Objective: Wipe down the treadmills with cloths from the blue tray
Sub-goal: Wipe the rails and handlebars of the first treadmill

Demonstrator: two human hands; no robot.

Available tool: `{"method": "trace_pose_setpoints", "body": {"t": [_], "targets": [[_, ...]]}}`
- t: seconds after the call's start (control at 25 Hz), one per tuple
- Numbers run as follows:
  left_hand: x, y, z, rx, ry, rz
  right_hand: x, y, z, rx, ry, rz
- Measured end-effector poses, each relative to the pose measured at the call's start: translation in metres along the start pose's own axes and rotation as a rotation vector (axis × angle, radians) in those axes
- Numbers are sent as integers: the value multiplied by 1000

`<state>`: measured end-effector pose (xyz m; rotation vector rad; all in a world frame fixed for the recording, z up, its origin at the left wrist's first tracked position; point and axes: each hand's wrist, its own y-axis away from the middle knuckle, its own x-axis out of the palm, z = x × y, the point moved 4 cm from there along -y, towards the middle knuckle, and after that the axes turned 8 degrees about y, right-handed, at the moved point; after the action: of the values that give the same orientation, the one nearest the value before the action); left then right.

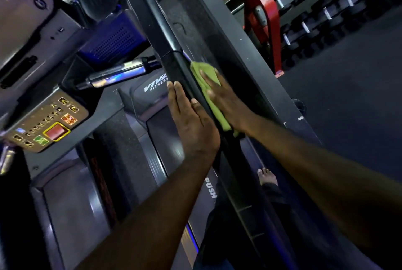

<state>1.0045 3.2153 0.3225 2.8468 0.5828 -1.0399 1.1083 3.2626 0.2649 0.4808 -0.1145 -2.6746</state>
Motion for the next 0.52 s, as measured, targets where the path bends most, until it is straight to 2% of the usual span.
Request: {"method": "trace_pose_setpoints", "body": {"t": [0.08, 0.16, 0.28, 0.4, 0.52], "targets": [[-1, 0, 0, 4, 8, -7, 10, 68, -15, 10, -66, -7], [1, -2, 2, 8, 7, -16, 8, 85, -22, 5, -128, -16], [0, 0, 5, -5, 18, 1, 1, 1, -5, -60, -3, -14], [0, 0, 3, -21, 16, 13, -7, -41, 11, -4, -28, -17], [0, 2, 1, -22, 38, 14, 4, 51, -5, -76, -28, -23]]}}
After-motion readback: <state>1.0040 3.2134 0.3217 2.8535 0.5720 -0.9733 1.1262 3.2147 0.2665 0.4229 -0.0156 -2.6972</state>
